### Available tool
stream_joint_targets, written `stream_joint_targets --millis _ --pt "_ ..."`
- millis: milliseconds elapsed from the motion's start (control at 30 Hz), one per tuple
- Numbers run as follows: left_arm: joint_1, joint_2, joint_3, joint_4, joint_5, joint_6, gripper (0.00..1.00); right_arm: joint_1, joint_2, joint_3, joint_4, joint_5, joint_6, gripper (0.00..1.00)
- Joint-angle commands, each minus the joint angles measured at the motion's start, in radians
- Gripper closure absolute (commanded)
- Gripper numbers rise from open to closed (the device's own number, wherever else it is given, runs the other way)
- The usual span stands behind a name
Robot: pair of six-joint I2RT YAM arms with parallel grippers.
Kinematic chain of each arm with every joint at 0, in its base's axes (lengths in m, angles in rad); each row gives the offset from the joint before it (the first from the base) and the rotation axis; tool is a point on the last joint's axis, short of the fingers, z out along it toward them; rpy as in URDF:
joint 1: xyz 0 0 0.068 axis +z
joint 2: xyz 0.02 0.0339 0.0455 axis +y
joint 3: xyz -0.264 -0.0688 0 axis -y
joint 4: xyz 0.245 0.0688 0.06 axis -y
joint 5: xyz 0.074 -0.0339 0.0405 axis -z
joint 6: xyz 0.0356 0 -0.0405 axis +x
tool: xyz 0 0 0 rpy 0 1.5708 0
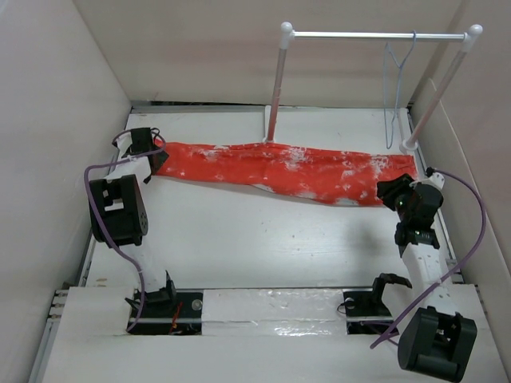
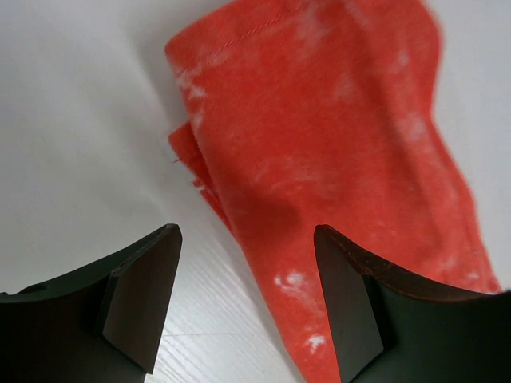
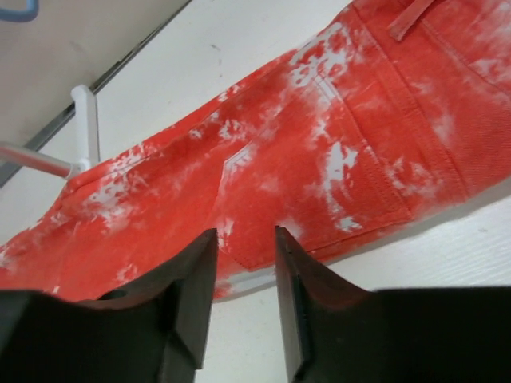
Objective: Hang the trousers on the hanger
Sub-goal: Fold the trousers at the center of the board.
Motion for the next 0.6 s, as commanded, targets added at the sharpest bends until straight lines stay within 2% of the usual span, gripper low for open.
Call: stream_joint_targets --millis 0,100,200,433,500,533,567 --pt "0.000 0.023 -0.031 0.014 0.012 -0.057 0.35 0.007 0.012 -0.025 0.088 -0.098 -0.034 0.54" --pt "0.000 0.042 -0.041 0.022 -0.003 -0.076 0.41 0.007 0.024 -0.074 0.140 -0.098 -0.016 0.43" --pt "0.000 0.060 -0.034 0.024 -0.006 -0.084 0.43 0.007 0.042 -0.088 0.134 -0.020 0.007 0.33" --pt "0.000 0.094 0.000 0.031 0.005 -0.094 0.47 -0.067 0.033 -0.149 0.103 0.097 0.047 0.26" --pt "0.000 0.098 0.011 0.037 0.011 -0.094 0.54 -0.079 0.018 -0.166 0.117 0.161 0.078 0.26" --pt "0.000 0.103 0.012 0.043 0.020 -0.091 0.65 -0.079 0.023 -0.186 0.141 0.195 0.090 0.26" --pt "0.000 0.105 0.017 0.048 0.022 -0.090 0.69 -0.095 0.036 -0.189 0.164 0.207 0.102 0.26"
